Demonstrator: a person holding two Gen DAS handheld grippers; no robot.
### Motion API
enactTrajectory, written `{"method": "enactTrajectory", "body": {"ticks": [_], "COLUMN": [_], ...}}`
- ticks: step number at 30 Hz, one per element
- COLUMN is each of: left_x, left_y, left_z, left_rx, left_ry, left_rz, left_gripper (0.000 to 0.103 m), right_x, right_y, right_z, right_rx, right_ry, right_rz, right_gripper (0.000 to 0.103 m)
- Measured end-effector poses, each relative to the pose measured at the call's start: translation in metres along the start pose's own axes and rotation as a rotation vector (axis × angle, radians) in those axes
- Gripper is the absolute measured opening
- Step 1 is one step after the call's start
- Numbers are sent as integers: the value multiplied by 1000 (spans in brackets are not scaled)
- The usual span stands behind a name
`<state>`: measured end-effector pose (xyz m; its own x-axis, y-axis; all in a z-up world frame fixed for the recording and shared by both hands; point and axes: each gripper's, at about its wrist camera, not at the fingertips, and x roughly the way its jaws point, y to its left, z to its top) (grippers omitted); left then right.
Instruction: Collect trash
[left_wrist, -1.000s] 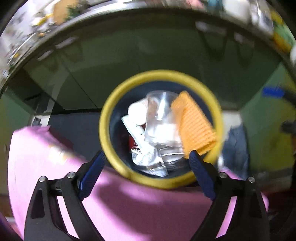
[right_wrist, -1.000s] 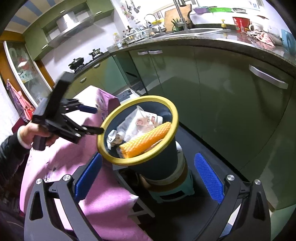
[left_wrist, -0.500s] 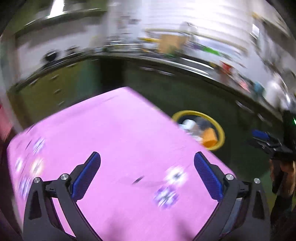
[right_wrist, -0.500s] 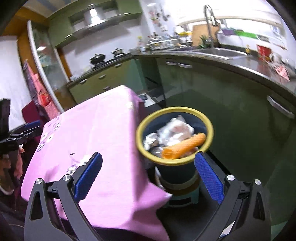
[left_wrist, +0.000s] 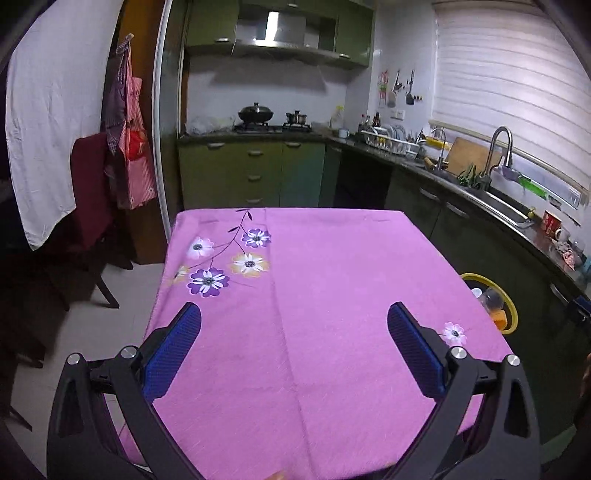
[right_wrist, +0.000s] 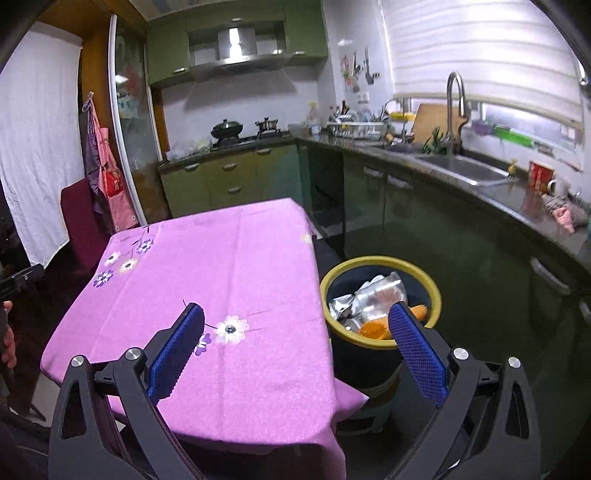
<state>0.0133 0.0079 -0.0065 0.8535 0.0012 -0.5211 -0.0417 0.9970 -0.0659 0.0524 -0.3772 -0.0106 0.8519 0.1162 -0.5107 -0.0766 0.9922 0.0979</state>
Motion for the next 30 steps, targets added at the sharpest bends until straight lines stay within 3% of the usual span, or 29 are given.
{"method": "enactTrajectory", "body": {"ticks": [6, 14, 30], "left_x": [-17, -35, -39], "left_y": [0, -3, -13], "left_z": [-9, -12, -13], "left_rx": [-18, -3, 34], "left_ry": [-19, -61, -79], "left_rz": [-44, -39, -78], "left_gripper": [96, 96, 97], "right_x": [-30, -54, -56], "right_y": [0, 2, 6], "right_z": [-7, -9, -6], "right_rx": [14, -3, -15], "right_ry": [-29, -64, -62], "right_rz": [-23, -36, -36], "right_gripper": [98, 98, 98]}}
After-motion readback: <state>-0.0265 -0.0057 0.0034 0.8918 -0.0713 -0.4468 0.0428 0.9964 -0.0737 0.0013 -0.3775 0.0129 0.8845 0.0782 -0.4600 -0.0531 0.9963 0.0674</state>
